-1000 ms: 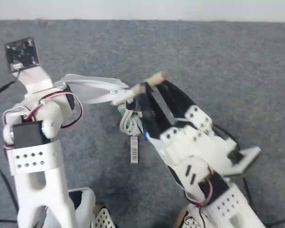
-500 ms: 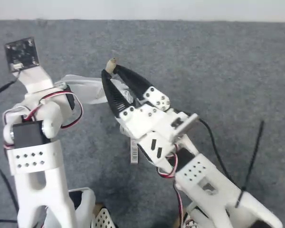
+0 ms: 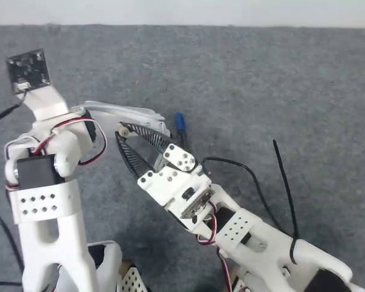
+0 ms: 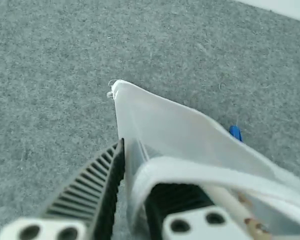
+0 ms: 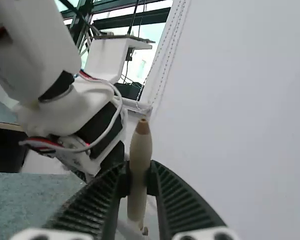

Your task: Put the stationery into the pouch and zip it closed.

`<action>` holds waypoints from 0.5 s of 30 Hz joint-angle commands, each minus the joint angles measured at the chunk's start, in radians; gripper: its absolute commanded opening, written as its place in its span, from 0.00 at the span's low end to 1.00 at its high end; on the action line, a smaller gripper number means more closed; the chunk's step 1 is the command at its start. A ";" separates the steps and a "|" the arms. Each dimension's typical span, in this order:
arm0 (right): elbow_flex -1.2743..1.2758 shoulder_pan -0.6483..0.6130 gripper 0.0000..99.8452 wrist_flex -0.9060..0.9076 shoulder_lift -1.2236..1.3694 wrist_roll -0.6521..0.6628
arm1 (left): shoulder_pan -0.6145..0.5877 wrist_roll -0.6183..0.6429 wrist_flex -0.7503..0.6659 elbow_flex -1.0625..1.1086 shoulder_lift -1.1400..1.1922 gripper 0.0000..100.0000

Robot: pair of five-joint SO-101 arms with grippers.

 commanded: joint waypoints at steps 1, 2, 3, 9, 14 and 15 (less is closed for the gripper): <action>-0.002 -0.013 0.01 0.022 0.005 0.018 | -0.003 0.029 -0.040 -0.019 -0.005 0.01; -0.002 -0.013 0.01 0.042 0.005 0.018 | -0.003 0.029 -0.040 -0.019 -0.005 0.01; -0.003 -0.013 0.01 0.065 0.005 0.018 | -0.003 0.029 -0.040 -0.019 -0.005 0.01; -0.005 -0.013 0.03 0.150 0.005 0.018 | -0.003 0.029 -0.040 -0.018 -0.005 0.01; 0.018 -0.015 0.18 0.147 -0.007 0.018 | -0.003 0.029 -0.040 -0.016 -0.005 0.01; 0.021 -0.015 0.19 0.145 -0.007 0.018 | -0.003 0.029 -0.040 -0.016 -0.005 0.01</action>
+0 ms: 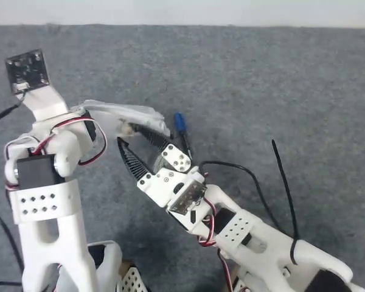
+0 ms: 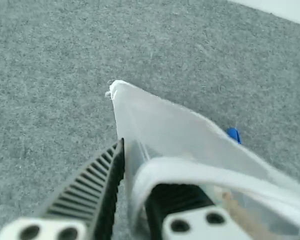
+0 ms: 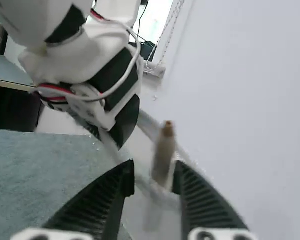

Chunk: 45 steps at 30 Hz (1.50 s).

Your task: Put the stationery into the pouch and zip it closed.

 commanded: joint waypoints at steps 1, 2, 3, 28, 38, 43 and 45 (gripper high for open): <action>0.002 -0.013 0.19 0.001 -0.005 0.011 | -0.003 0.017 -0.040 -0.016 -0.005 0.01; 0.002 -0.013 0.18 0.001 -0.005 0.011 | -0.003 0.017 -0.040 -0.016 -0.005 0.01; 0.002 -0.013 0.17 0.001 -0.005 0.011 | -0.003 0.018 -0.040 -0.016 -0.003 0.01; -0.420 0.143 0.16 1.274 -0.397 -0.381 | -0.051 0.068 -0.061 0.007 -0.006 0.01; -0.585 0.245 0.16 1.408 -0.176 -0.381 | -0.172 0.071 -0.061 0.004 -0.006 0.01; -0.710 0.255 0.16 1.494 -0.001 -0.379 | -0.233 0.071 -0.061 0.004 -0.006 0.01; -0.763 0.255 0.16 1.518 0.084 -0.379 | -0.252 0.071 -0.061 0.004 -0.006 0.01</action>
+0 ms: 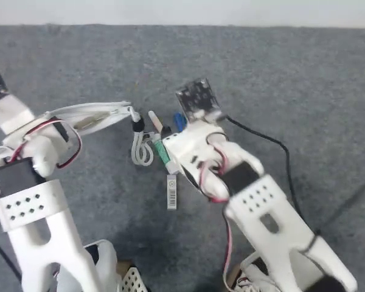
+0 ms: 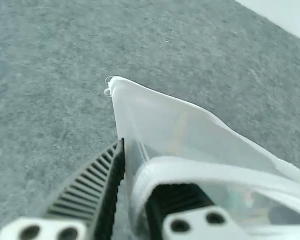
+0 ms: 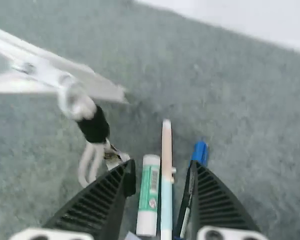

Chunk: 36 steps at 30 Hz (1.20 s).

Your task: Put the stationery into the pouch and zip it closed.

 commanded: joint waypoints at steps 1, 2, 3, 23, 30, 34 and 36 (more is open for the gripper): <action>-0.143 0.013 0.16 0.042 0.125 -0.008 | -0.046 0.020 -0.043 -0.030 -0.006 0.01; -0.167 0.013 0.16 0.051 0.166 -0.008 | -0.049 0.020 -0.043 -0.030 -0.005 0.01; -0.195 0.013 0.16 0.064 0.213 -0.008 | -0.051 0.020 -0.043 -0.030 -0.005 0.01; -0.724 0.097 0.16 0.259 0.897 0.120 | -0.049 0.020 -0.043 -0.024 0.000 0.01; -0.827 0.104 0.16 0.259 1.049 0.120 | -0.046 0.020 -0.043 -0.022 0.000 0.01; -0.865 0.105 0.16 0.262 1.122 0.117 | -0.046 0.020 -0.043 -0.022 0.000 0.01; -0.865 0.102 0.16 0.265 1.142 0.117 | -0.046 0.020 -0.043 -0.022 0.000 0.01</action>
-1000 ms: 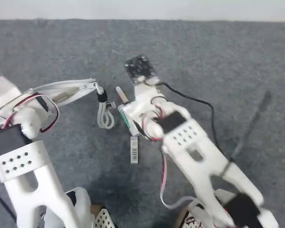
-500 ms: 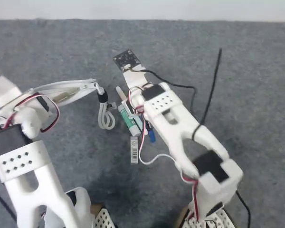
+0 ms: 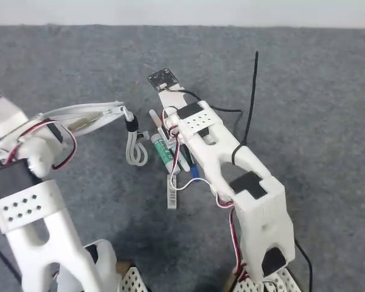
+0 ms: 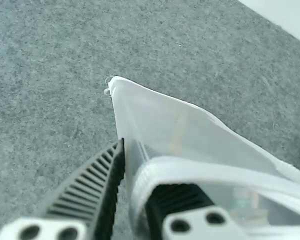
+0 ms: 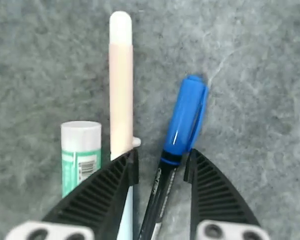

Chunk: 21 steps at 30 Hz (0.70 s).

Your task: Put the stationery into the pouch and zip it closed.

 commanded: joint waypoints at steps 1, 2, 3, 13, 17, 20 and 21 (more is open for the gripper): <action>-0.051 0.007 0.16 0.012 0.012 0.011 | -0.002 0.020 -0.043 -0.022 0.000 0.01; -0.051 0.007 0.16 0.012 0.016 0.011 | -0.002 0.020 -0.043 -0.021 0.000 0.01; -0.051 0.007 0.15 0.013 0.019 0.011 | -0.002 0.020 -0.043 -0.021 0.000 0.01; -0.051 0.010 0.02 0.033 0.018 0.009 | -0.002 0.020 -0.043 -0.021 0.000 0.01; -0.051 0.012 0.01 0.042 0.015 0.008 | -0.002 0.020 -0.043 -0.021 0.000 0.01; -0.051 0.013 0.01 0.042 0.007 0.008 | -0.002 0.020 -0.043 -0.021 0.000 0.01; -0.049 0.013 0.01 0.042 -0.002 0.006 | -0.002 0.020 -0.043 -0.021 0.000 0.01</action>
